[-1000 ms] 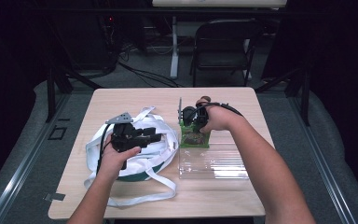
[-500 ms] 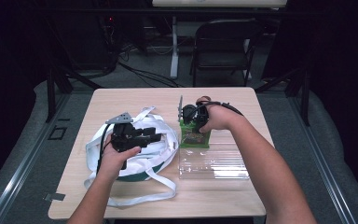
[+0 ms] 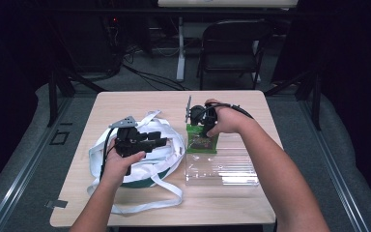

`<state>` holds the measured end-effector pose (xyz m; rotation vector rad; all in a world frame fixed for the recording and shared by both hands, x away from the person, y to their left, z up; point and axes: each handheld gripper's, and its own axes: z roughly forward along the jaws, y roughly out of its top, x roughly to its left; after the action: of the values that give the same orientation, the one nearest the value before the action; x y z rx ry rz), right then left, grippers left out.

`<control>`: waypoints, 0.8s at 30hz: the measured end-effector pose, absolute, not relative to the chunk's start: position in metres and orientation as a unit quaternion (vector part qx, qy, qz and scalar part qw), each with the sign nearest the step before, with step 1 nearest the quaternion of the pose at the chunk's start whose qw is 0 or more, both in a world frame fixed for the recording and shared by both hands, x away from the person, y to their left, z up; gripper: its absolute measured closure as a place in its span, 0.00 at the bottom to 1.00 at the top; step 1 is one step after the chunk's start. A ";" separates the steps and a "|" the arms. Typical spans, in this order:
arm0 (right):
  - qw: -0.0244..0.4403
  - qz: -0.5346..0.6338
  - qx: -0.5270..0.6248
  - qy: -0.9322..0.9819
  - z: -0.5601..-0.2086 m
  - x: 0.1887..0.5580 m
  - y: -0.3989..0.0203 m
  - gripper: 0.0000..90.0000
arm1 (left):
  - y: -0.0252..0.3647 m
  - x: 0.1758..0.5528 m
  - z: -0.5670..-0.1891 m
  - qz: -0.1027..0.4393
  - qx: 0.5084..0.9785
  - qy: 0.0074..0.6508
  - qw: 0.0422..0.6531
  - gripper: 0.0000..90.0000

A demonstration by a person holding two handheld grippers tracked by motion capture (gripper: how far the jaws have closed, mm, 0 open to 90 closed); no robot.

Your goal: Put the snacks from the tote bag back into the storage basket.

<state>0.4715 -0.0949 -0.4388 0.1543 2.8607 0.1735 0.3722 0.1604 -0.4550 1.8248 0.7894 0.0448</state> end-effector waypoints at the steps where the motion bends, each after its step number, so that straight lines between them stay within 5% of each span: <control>1: 0.135 0.060 0.053 0.988 -0.439 0.471 -0.095 0.47 | 0.161 0.372 -0.455 0.019 0.769 0.333 0.545 0.61; 24: 0.131 0.069 0.052 0.988 -0.429 0.469 -0.096 0.45 | 0.165 0.373 -0.456 0.020 0.767 0.340 0.544 0.61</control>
<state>0.4693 -0.0962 -0.4294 0.1506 2.8686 0.2009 0.3728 0.1645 -0.4563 1.8199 0.8076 0.0466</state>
